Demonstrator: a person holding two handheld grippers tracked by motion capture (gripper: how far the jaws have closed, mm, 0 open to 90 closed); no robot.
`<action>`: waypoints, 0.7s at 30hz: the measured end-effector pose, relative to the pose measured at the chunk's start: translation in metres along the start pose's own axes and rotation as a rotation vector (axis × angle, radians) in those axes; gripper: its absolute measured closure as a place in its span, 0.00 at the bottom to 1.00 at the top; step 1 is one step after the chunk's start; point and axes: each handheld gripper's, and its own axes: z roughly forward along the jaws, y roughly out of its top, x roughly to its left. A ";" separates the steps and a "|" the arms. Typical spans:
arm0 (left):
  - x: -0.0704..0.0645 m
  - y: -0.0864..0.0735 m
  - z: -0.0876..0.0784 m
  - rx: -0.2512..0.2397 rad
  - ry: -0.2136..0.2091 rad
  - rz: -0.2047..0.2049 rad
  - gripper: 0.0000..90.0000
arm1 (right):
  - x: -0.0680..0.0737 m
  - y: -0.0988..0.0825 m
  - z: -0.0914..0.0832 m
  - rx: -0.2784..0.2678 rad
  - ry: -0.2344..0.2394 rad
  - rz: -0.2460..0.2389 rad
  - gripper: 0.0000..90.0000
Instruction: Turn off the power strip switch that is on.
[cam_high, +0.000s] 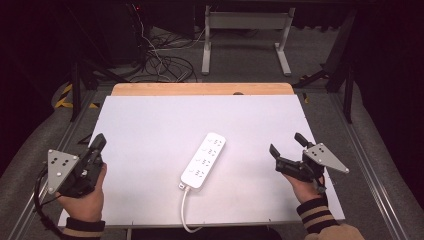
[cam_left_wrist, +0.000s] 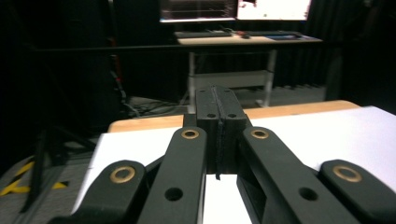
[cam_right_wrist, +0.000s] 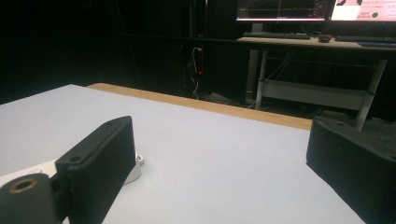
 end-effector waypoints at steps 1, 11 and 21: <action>0.001 0.000 0.000 -0.003 0.004 -0.001 1.00 | 0.000 0.000 0.000 0.000 0.003 -0.001 0.09; -0.001 -0.003 0.003 -0.015 -0.001 0.014 1.00 | -0.002 0.000 -0.001 0.000 -0.004 0.006 0.10; 0.003 -0.013 0.014 -0.078 0.031 -0.019 0.08 | -0.001 0.000 -0.001 -0.002 -0.005 0.004 0.10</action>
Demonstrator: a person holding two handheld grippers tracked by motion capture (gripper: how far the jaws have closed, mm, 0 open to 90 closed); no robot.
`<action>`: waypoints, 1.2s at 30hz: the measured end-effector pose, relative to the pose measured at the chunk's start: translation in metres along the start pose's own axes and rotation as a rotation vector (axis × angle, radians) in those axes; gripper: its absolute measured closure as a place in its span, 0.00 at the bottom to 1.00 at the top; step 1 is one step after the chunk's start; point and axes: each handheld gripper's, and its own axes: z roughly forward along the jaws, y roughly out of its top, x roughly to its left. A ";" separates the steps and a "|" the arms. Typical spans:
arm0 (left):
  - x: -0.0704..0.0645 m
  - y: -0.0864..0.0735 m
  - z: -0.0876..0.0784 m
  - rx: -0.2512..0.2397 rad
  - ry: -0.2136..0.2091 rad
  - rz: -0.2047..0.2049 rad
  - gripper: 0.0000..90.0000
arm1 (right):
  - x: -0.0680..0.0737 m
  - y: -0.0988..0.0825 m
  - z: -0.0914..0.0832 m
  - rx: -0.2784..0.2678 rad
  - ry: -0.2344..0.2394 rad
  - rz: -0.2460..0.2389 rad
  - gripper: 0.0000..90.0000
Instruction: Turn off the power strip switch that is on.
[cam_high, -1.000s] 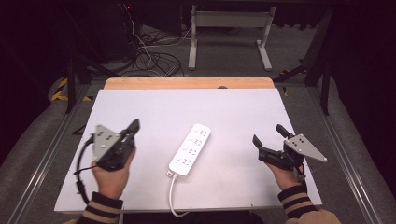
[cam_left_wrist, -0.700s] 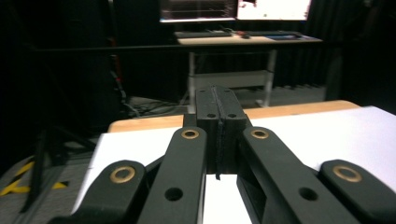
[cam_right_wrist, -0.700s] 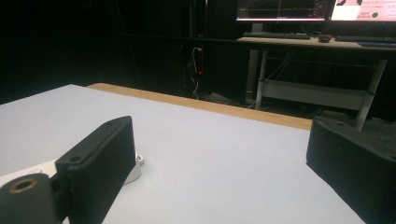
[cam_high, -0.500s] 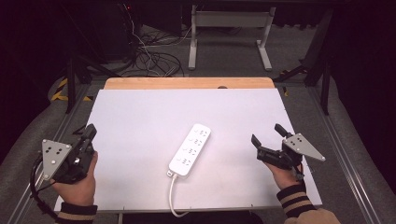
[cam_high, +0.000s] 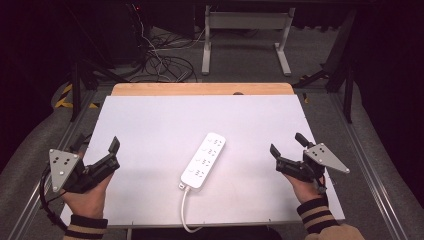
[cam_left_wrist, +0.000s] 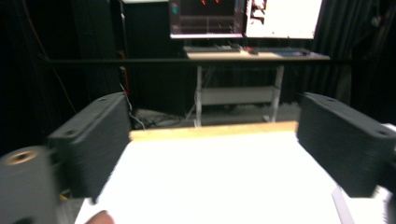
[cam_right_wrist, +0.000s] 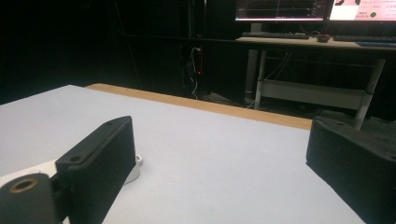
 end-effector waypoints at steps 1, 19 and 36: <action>0.001 0.000 0.000 0.001 0.003 -0.006 0.07 | 0.000 0.000 0.000 0.000 -0.002 0.000 0.10; 0.004 -0.004 0.003 -0.005 0.034 -0.032 0.03 | 0.000 0.000 0.002 0.004 0.001 0.003 0.10; 0.005 -0.009 0.005 -0.015 0.053 -0.040 0.00 | 0.002 -0.001 0.003 0.009 0.005 -0.004 0.10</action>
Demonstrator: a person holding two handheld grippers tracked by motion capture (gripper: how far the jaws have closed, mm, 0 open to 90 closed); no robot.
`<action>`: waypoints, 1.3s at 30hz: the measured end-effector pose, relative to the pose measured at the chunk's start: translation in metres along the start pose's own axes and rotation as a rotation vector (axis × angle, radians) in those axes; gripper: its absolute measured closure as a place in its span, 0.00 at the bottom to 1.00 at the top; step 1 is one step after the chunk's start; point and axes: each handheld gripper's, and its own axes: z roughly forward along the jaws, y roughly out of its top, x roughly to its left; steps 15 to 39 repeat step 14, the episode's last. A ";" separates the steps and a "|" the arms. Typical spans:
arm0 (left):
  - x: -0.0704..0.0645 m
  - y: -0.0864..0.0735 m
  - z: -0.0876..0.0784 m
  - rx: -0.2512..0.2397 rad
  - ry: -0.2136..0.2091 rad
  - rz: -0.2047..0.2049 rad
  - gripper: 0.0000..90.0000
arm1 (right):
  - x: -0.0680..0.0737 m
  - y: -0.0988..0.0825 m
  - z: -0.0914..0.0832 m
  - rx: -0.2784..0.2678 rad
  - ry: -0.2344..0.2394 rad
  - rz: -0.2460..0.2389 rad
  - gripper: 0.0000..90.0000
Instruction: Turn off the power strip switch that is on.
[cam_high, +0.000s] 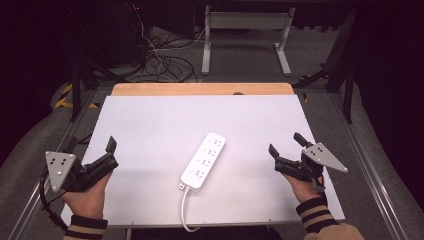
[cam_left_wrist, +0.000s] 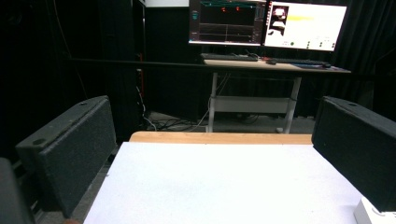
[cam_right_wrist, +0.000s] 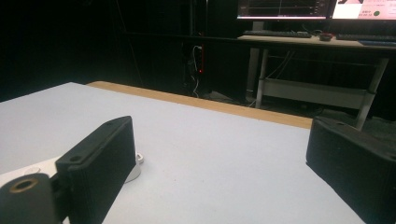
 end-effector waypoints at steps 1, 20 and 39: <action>-0.001 -0.001 0.000 -0.001 0.003 0.001 0.00 | 0.000 0.000 0.000 -0.002 0.000 -0.001 0.10; -0.002 -0.007 0.007 0.034 -0.014 0.002 0.00 | -0.001 0.000 0.001 0.002 -0.001 -0.003 0.10; -0.002 -0.007 0.007 0.034 -0.014 0.002 0.00 | -0.001 0.000 0.001 0.002 -0.001 -0.003 0.10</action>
